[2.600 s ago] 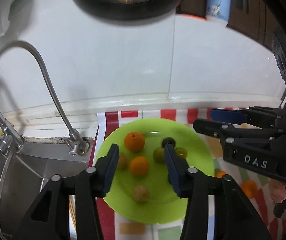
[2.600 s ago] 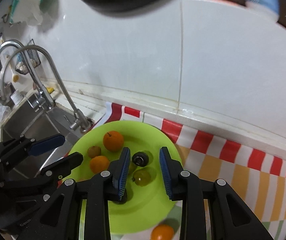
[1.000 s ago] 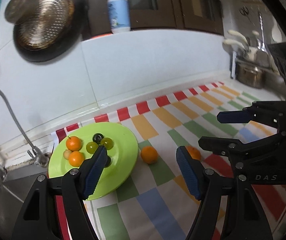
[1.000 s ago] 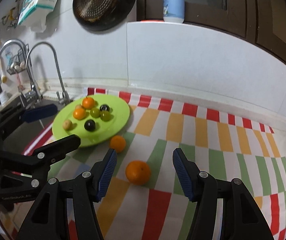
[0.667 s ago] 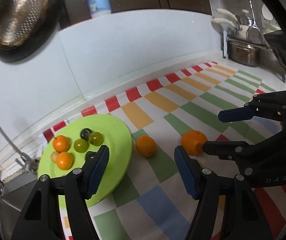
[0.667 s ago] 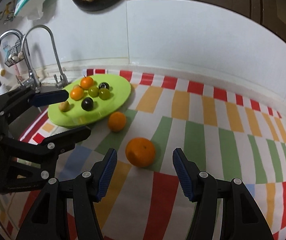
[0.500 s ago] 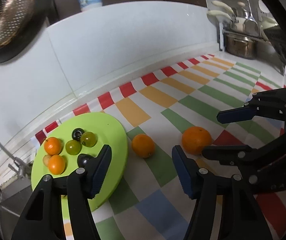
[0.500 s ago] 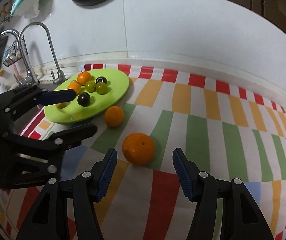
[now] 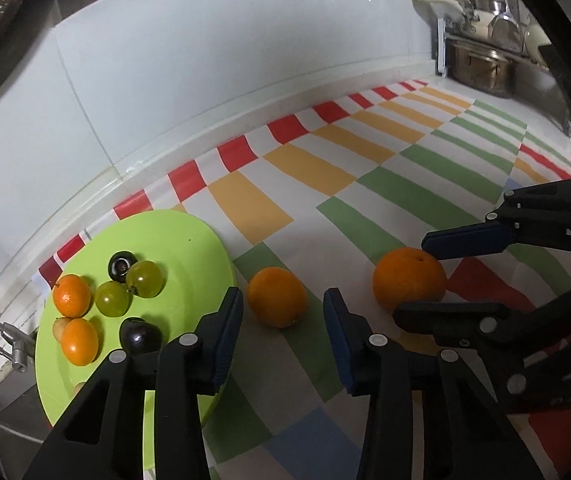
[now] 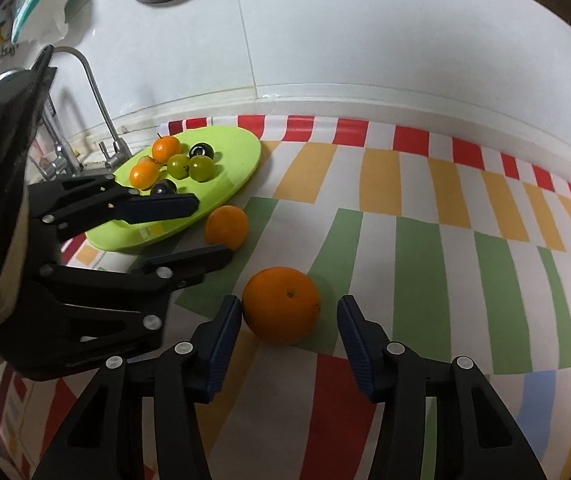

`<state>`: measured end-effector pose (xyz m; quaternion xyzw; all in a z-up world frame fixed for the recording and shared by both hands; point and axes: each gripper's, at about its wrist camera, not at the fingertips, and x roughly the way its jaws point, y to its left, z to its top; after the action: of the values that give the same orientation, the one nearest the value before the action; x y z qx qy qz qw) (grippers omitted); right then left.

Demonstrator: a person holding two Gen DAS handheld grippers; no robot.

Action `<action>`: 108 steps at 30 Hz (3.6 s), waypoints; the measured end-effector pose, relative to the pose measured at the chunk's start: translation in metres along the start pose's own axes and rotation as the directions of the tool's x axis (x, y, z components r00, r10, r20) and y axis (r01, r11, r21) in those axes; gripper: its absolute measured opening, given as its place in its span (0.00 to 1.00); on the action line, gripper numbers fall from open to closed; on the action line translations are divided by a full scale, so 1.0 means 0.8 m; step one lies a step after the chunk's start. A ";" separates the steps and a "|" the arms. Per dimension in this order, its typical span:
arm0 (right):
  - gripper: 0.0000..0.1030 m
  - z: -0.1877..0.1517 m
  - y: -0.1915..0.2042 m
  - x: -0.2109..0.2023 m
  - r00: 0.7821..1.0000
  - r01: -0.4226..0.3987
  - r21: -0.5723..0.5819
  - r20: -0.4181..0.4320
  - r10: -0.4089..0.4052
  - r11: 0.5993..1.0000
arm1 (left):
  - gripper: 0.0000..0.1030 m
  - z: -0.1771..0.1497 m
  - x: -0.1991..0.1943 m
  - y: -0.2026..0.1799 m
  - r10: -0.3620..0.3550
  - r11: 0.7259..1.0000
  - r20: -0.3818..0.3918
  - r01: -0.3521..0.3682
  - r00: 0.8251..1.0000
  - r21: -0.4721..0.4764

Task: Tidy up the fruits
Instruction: 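Grasp the small orange with the left tool while the right tool grasps the large orange, then carry both oranges over the green plate, then lower both oranges onto the plate and open both tools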

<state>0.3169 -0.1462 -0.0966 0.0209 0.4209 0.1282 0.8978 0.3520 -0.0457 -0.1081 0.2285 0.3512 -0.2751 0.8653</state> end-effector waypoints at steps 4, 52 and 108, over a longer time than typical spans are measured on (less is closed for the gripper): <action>0.41 0.002 0.003 0.002 1.000 -0.018 -0.009 -0.006 0.018 1.000 | 0.40 0.005 0.004 -0.003 0.021 1.000 -0.012 -0.021 1.000 0.015; 0.40 0.038 0.057 -0.092 0.979 -0.057 -0.098 0.190 0.075 0.994 | 0.31 -0.031 -0.172 0.031 0.207 0.913 0.113 -0.150 0.972 -0.380; 0.59 0.121 0.113 0.027 0.992 -0.045 -0.168 0.111 0.065 0.985 | 0.54 -0.051 -0.126 0.158 0.194 0.846 0.041 -0.146 0.980 -0.513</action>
<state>0.3843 -0.0470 -0.0371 -0.0343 0.3550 0.1859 0.9156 0.3521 0.1043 -0.0351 0.0102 0.3496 -0.1056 0.9309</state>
